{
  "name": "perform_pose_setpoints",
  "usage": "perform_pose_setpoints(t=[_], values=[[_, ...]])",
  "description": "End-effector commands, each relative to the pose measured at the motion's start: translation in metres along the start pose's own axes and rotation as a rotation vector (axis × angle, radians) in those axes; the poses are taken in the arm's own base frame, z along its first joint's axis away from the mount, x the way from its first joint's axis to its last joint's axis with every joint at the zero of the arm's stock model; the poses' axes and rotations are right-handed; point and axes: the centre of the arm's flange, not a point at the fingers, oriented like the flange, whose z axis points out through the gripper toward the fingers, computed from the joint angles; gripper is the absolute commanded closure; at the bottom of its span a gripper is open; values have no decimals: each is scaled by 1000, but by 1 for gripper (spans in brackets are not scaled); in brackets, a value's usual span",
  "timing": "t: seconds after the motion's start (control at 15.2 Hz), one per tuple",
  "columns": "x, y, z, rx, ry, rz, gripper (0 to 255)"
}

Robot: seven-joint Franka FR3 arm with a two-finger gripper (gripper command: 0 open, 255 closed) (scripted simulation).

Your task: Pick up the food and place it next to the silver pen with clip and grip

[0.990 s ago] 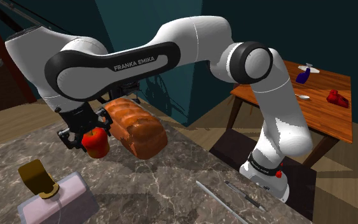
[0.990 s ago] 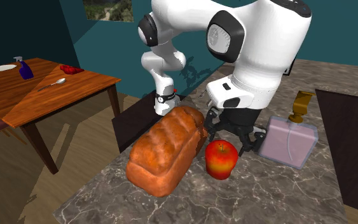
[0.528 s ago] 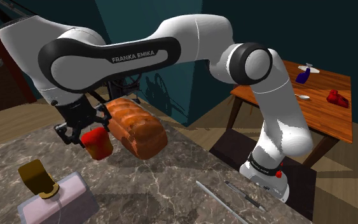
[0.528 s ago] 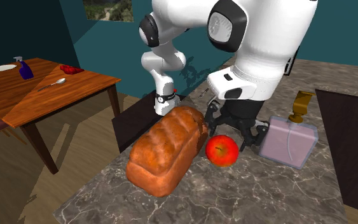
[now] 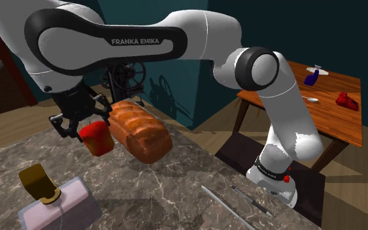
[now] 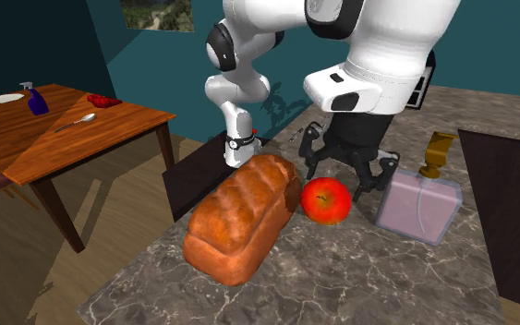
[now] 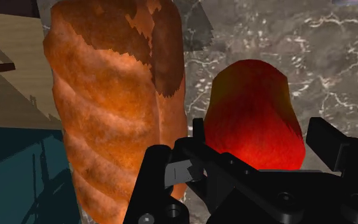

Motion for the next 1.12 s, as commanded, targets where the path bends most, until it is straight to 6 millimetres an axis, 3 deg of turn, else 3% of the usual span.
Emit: perform_pose_setpoints(t=[0.0,0.13,1.06], values=[[-1,2,-10,-1,0,0,255],[-1,3,-17,-1,0,0,255],[-182,35,-36,-1,0,0,255]])
